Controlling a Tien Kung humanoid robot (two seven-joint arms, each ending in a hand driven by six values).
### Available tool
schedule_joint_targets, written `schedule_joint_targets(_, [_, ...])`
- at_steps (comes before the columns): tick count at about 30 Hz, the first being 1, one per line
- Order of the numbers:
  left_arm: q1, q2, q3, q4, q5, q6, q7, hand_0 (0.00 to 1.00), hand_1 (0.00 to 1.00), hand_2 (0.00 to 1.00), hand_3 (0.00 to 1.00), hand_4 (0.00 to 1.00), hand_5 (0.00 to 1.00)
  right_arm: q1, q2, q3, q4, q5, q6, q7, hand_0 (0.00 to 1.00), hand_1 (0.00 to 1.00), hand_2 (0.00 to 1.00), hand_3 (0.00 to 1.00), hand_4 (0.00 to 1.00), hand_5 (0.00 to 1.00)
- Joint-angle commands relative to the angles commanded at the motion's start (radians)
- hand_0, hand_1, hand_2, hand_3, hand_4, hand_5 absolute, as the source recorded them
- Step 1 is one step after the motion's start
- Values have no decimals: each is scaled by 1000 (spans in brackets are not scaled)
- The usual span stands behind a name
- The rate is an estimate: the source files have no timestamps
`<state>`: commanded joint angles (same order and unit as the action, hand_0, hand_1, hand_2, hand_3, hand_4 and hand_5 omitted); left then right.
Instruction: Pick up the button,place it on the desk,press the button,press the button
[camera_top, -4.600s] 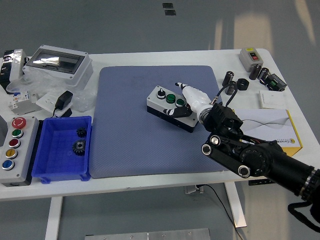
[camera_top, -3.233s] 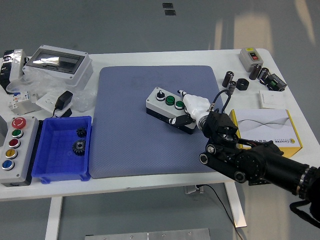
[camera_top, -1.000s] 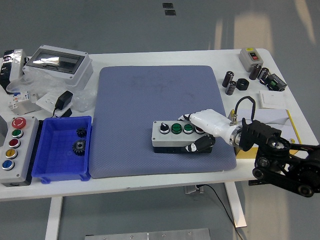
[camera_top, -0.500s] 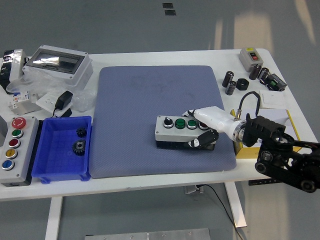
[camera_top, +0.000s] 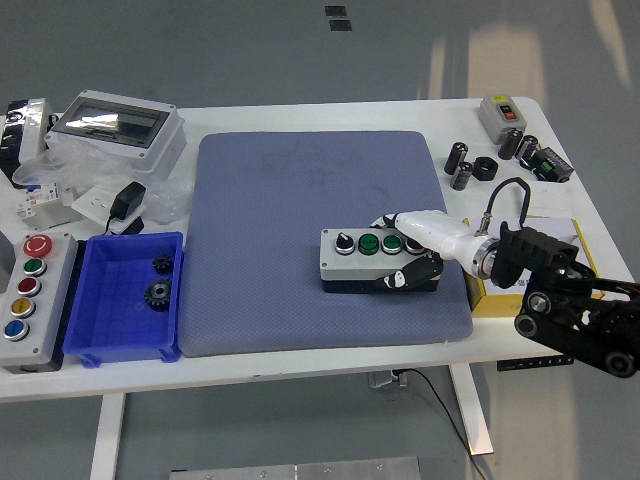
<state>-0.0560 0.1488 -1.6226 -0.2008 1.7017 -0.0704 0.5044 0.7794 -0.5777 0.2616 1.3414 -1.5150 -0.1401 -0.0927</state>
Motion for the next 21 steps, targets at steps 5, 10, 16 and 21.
schedule_joint_targets(5, [-1, 0, -2, 0, 2, -2, 2, 647, 634, 564, 604, 593, 163, 4, 1, -5, -4, 15, -4, 8, 957, 893, 895, 954, 615, 113])
schedule_joint_targets(10, [0, -1, -6, -1, 8, -4, 3, 648, 634, 564, 604, 593, 163, 8, -4, -1, 6, 37, 3, 13, 968, 899, 901, 960, 653, 117])
schedule_joint_targets(16, [3, -3, -8, -1, 12, -8, 2, 648, 634, 564, 604, 591, 160, 12, -14, 19, 23, 106, 32, 20, 977, 904, 906, 961, 658, 101])
schedule_joint_targets(21, [4, -5, -8, -1, 12, -12, 2, 648, 634, 564, 604, 591, 160, 13, -23, 36, 36, 155, 51, 31, 977, 904, 906, 961, 658, 101])
